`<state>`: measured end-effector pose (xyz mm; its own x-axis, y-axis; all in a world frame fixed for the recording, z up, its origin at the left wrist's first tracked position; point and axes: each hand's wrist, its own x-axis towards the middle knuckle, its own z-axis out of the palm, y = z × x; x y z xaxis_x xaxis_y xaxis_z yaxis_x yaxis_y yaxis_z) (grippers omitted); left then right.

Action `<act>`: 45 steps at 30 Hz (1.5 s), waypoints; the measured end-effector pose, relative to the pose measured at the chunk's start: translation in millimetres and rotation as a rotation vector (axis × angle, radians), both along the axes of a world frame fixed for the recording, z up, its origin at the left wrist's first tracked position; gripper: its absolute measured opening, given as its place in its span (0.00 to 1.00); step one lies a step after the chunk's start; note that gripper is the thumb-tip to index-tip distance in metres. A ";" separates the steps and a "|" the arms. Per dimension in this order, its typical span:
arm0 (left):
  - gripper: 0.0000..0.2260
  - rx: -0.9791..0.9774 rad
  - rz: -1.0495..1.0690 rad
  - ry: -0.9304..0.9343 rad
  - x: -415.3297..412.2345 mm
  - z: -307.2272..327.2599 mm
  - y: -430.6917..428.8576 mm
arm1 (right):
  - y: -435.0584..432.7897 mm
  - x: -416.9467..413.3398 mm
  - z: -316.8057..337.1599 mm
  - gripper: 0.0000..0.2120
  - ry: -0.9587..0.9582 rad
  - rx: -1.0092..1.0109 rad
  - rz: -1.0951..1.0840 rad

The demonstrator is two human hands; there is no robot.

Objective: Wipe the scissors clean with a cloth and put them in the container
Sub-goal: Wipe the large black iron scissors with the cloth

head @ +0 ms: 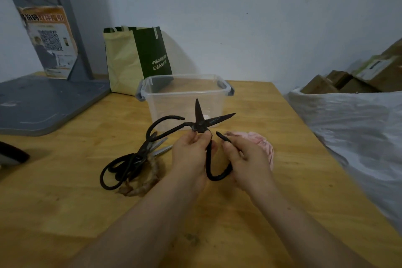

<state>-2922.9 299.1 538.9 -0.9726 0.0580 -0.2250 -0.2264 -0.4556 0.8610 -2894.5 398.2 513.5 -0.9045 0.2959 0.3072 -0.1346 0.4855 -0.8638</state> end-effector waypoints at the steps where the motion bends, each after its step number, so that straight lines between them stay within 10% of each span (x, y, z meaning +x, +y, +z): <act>1: 0.03 0.003 -0.008 -0.012 -2.8 -2.9 -1.0 | 0.7 -0.2 -0.1 0.13 -0.008 0.034 0.018; 14: 0.09 -0.077 -0.080 0.096 -20.0 -20.2 -8.3 | 42.0 -20.2 -4.0 0.12 -0.244 0.839 0.037; 29: 0.06 -0.218 -0.129 0.197 -6.9 -26.8 -4.0 | 64.1 -12.4 33.2 0.02 0.403 0.054 -0.395; 36: 0.09 -0.219 -0.169 0.227 -4.4 -26.1 1.2 | 39.8 -20.2 6.4 0.06 0.270 0.305 0.018; 43: 0.10 -0.237 -0.217 0.239 -2.3 -27.3 1.1 | 42.7 -19.6 13.4 0.01 0.155 -0.062 0.141; 45: 0.10 -0.248 -0.234 0.252 -1.5 -27.7 1.7 | 44.1 -21.4 9.5 0.16 0.159 0.047 0.173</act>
<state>-2924.4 300.8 511.2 -0.9660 0.2579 -0.0168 -0.0675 -0.1891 0.9796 -2915.9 442.3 523.0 -0.8796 0.1224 0.4598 -0.3520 0.4829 -0.8018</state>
